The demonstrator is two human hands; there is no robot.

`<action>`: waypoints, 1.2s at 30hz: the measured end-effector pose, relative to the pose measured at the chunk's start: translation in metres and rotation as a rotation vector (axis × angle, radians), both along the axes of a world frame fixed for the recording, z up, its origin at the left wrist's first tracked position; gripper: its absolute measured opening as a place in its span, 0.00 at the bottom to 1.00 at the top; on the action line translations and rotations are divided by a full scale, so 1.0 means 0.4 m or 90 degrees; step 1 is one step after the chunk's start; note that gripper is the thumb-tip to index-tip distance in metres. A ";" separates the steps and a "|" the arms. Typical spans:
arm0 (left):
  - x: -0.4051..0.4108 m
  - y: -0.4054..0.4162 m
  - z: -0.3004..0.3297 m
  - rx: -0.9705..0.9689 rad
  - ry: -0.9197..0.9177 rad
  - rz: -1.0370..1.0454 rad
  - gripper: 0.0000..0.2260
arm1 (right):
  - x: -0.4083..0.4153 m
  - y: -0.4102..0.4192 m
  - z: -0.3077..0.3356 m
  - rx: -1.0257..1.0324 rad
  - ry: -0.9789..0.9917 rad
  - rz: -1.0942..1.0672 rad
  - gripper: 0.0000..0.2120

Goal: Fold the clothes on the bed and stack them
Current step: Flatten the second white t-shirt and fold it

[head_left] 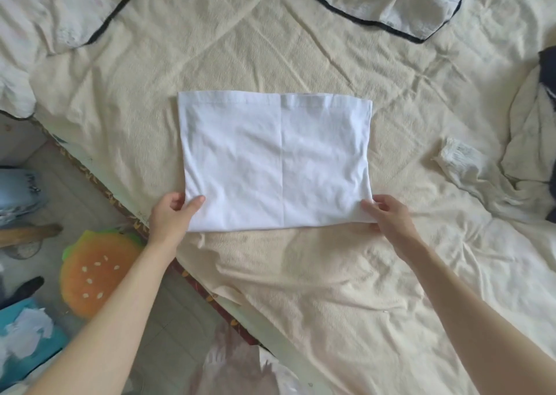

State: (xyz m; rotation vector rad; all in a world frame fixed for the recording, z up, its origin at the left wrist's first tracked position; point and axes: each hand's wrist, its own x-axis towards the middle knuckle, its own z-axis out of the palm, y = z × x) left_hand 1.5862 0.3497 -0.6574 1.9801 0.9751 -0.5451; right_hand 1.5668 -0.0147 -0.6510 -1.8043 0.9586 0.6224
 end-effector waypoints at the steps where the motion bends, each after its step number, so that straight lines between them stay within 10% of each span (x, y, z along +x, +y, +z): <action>1: -0.025 0.003 0.000 -0.025 0.014 0.005 0.16 | -0.007 -0.006 0.002 0.025 0.019 -0.025 0.10; 7: -0.068 0.016 0.055 -0.202 -0.004 0.137 0.03 | -0.036 -0.003 0.028 0.098 0.035 -0.187 0.07; 18: -0.225 0.026 0.105 -0.132 0.038 0.095 0.06 | -0.200 0.013 0.064 -0.049 0.038 -0.172 0.09; 21: -0.218 -0.007 0.116 -0.079 -0.004 0.068 0.07 | -0.219 0.092 0.092 -0.275 -0.127 0.066 0.15; 24: -0.217 -0.049 0.141 -0.054 -0.050 0.063 0.12 | -0.248 0.195 0.114 -0.231 -0.284 0.375 0.20; 30: -0.201 -0.123 0.199 -0.030 -0.128 0.041 0.08 | -0.254 0.313 0.036 -0.161 -0.173 0.714 0.23; 36: -0.147 -0.277 0.257 0.002 -0.257 -0.104 0.07 | -0.198 0.247 0.060 0.158 -0.098 0.209 0.14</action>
